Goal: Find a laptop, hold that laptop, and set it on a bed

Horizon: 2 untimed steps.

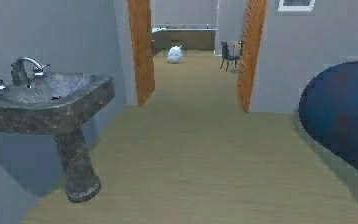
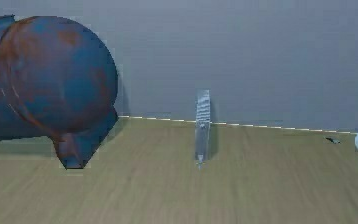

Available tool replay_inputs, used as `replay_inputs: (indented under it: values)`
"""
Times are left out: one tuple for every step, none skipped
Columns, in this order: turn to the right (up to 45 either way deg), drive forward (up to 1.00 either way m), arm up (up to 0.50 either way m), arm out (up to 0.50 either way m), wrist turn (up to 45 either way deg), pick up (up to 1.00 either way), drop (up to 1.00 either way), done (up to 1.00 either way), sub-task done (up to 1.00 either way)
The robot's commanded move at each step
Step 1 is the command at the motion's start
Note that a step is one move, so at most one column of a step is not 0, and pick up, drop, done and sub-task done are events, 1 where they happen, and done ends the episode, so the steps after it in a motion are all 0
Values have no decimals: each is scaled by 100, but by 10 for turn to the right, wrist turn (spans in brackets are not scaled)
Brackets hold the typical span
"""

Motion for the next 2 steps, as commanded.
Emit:
replay_inputs:
  values:
    - [0,100,0,0,0,0,0,0,0]
    - [0,100,0,0,0,0,0,0,0]
